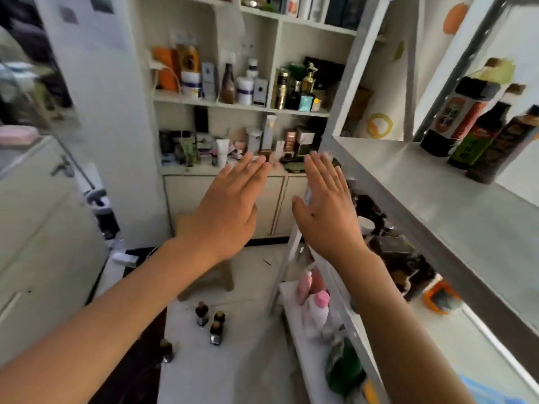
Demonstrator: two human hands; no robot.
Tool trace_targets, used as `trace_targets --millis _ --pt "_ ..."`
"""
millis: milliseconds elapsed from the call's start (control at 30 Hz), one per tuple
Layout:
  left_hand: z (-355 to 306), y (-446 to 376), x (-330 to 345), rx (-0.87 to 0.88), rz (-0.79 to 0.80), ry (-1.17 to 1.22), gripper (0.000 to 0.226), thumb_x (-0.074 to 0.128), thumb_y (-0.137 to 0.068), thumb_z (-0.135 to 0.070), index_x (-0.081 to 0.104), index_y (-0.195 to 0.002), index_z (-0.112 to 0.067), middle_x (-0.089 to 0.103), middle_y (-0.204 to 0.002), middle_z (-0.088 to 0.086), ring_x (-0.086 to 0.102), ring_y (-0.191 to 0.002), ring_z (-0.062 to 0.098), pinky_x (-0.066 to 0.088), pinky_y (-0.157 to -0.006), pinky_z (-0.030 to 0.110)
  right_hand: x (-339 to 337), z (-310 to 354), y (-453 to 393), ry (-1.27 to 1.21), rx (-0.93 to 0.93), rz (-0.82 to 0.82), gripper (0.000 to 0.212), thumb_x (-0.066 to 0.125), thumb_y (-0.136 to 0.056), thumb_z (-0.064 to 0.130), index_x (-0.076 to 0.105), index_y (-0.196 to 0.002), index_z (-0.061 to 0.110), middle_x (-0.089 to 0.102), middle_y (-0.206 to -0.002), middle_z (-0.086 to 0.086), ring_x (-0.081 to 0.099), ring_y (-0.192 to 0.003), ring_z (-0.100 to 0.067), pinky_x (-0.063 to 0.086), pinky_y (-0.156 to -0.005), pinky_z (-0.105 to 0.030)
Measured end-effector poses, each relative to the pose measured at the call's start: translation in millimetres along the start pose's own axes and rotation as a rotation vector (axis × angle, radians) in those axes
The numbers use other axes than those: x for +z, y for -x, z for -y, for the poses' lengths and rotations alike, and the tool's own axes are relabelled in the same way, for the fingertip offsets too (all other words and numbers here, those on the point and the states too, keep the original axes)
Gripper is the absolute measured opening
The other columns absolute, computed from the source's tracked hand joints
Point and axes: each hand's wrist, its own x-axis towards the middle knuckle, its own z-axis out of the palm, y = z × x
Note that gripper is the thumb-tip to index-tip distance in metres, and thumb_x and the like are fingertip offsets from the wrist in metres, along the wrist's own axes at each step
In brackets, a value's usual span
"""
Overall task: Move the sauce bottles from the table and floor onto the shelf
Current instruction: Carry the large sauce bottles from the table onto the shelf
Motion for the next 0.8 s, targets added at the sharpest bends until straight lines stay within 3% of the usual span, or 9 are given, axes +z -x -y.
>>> trace_targets --millis 200,300,400,567,700,800 --pt "55.7 141.3 -57.3 -0.3 -0.03 -0.094 0.065 0.043 -0.093 -0.01 0.019 -0.153 -0.01 0.017 -0.161 0.007 0.006 -0.15 0.019 0.011 -0.121 0.045 84.5 138.3 34.9 -0.239 -0.269 0.169 0.068 0.055 -0.095 0.021 0.026 -0.155 0.006 0.022 -0.162 -0.01 0.006 -0.152 -0.015 0.004 -0.125 -0.035" --pt "73.2 214.3 -87.6 -0.449 -0.08 -0.106 0.061 0.042 -0.095 -0.009 0.023 -0.153 -0.011 0.019 -0.16 0.003 0.007 -0.149 0.015 0.008 -0.121 0.038 114.2 205.0 60.2 -0.338 -0.362 0.252 0.066 0.056 -0.095 0.019 0.029 -0.153 0.005 0.027 -0.161 -0.011 0.011 -0.152 -0.02 0.007 -0.125 -0.039" --pt "86.9 296.5 -121.0 -0.59 -0.16 -0.129 0.059 0.04 -0.093 -0.01 0.029 -0.151 -0.01 0.025 -0.158 0.002 0.014 -0.148 0.013 0.014 -0.121 0.038 135.8 273.7 95.9 -0.415 -0.449 0.32 0.066 0.058 -0.094 0.02 0.031 -0.153 0.007 0.03 -0.16 -0.01 0.013 -0.152 -0.019 0.009 -0.125 -0.039" --pt "91.8 429.8 -185.2 -0.87 -0.203 -0.207 0.065 0.04 -0.092 -0.004 0.019 -0.153 -0.014 0.016 -0.161 0.0 0.005 -0.149 0.01 0.011 -0.122 0.039 166.3 405.8 159.2 -0.537 -0.644 0.455 0.066 0.056 -0.092 0.018 0.033 -0.152 0.007 0.032 -0.159 -0.011 0.016 -0.151 -0.021 0.011 -0.125 -0.041" --pt "95.7 520.3 -235.1 -1.059 -0.245 -0.259 0.077 0.043 -0.086 0.003 0.013 -0.154 -0.015 0.009 -0.162 -0.002 0.0 -0.15 0.012 0.011 -0.122 0.043 183.2 511.2 207.7 -0.636 -0.74 0.58 0.064 0.058 -0.091 0.017 0.036 -0.151 0.009 0.033 -0.158 -0.011 0.019 -0.151 -0.02 0.004 -0.123 -0.027" --pt "98.3 585.6 -269.6 -1.19 -0.343 -0.294 0.079 0.048 -0.085 0.007 0.016 -0.154 -0.013 0.011 -0.162 -0.001 0.001 -0.15 0.012 0.012 -0.122 0.042 192.6 583.0 247.3 -0.687 -0.826 0.681 0.063 0.058 -0.093 0.017 0.036 -0.152 0.011 0.032 -0.159 -0.008 0.017 -0.151 -0.017 0.006 -0.123 -0.028"
